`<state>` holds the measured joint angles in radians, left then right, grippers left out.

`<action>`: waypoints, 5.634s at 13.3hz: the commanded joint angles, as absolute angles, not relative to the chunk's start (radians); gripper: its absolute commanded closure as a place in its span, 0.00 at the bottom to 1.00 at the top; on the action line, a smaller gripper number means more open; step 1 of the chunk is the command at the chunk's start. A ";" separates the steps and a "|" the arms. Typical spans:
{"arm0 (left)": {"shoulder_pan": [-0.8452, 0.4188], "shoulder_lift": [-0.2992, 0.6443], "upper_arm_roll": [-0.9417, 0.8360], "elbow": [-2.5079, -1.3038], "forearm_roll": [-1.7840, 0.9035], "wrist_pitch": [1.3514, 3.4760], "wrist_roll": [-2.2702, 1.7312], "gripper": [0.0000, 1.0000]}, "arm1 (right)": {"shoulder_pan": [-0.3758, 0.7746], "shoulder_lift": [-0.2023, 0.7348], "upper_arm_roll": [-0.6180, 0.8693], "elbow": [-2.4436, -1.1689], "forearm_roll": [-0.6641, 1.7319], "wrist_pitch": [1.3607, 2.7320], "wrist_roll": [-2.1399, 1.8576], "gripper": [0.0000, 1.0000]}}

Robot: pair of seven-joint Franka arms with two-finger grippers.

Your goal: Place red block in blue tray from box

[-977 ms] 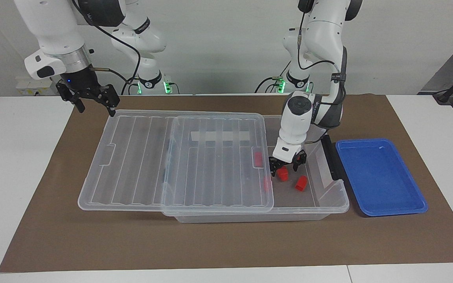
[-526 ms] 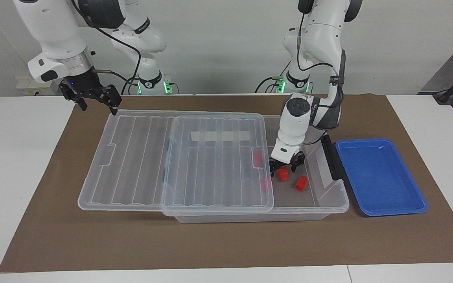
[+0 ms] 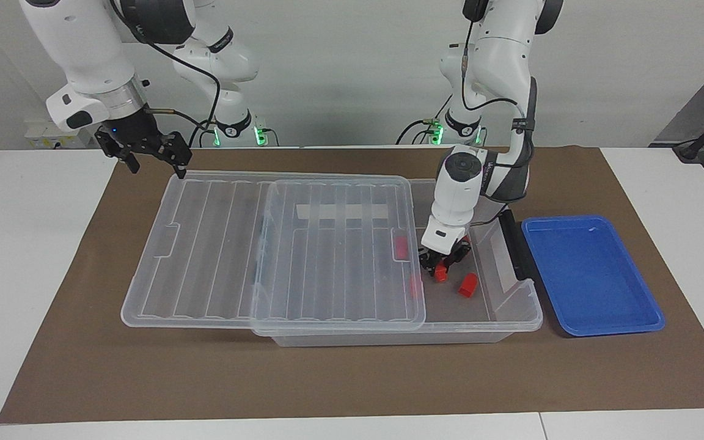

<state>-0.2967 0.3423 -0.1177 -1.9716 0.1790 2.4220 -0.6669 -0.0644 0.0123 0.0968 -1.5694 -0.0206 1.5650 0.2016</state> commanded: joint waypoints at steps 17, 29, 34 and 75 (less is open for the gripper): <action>0.123 0.091 -0.094 -1.471 -0.045 1.509 0.001 1.00 | -0.209 0.031 0.098 -1.839 -0.002 2.014 0.083 1.00; 0.265 0.009 -0.080 -1.670 0.023 1.733 0.239 1.00 | -0.187 0.137 0.106 -1.829 -0.002 2.115 0.075 1.00; 0.279 -0.008 -0.080 -1.802 0.023 1.904 0.238 1.00 | -0.111 0.118 0.107 -1.829 0.000 2.063 0.069 1.00; 0.302 0.239 -0.080 -1.854 0.023 2.176 0.160 0.25 | -0.091 -0.018 0.097 -1.665 0.005 1.691 0.268 0.00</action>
<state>0.3081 0.2670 -0.0834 -1.9800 0.0111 2.3751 0.1654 -0.0856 -0.0289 0.0870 -1.7376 0.0128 1.7560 0.2519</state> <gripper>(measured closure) 0.247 0.225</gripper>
